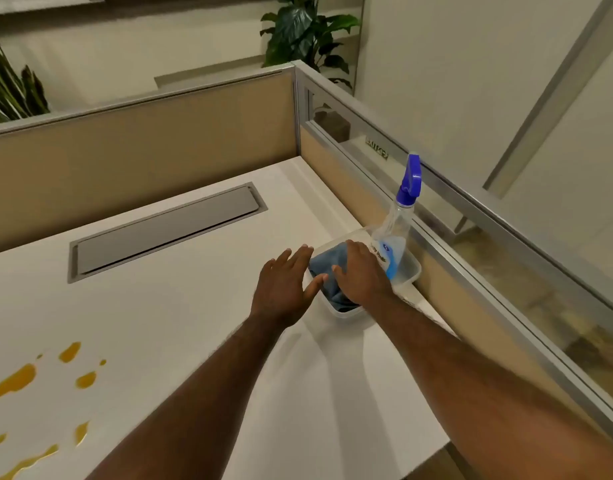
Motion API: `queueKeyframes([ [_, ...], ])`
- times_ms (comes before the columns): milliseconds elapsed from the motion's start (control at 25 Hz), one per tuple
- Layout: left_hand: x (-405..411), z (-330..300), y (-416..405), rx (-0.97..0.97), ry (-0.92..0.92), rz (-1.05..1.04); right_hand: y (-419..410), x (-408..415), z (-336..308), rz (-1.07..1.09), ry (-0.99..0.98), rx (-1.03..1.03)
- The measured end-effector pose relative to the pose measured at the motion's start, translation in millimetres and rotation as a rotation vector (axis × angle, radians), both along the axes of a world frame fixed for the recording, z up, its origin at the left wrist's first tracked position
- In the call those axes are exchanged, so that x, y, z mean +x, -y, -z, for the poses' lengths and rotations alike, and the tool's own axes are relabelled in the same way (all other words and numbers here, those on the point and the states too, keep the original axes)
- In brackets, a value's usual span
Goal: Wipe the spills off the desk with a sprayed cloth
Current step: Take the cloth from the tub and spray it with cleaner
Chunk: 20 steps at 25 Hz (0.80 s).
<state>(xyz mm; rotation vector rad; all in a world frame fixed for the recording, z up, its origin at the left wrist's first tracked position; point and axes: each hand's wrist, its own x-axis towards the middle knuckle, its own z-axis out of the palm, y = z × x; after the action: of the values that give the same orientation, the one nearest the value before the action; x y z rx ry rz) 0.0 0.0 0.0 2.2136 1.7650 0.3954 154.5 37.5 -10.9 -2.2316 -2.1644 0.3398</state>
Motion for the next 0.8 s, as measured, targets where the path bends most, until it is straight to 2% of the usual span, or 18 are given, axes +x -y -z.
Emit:
queueKeyframes([
  [240, 3, 14, -23, -0.006, -0.013, -0.045, -26, 3, 11, 0.079, -0.231, -0.134],
  [440, 14, 19, -30, -0.033, -0.041, 0.022, -36, 9, 15, 0.103, -0.289, -0.127],
  [640, 25, 21, -37, -0.069, -0.091, 0.085, -32, 19, 11, 0.184, -0.542, -0.096],
  [800, 37, 22, -46, -0.090, -0.125, 0.129, -32, 25, 12, 0.164, -0.525, -0.120],
])
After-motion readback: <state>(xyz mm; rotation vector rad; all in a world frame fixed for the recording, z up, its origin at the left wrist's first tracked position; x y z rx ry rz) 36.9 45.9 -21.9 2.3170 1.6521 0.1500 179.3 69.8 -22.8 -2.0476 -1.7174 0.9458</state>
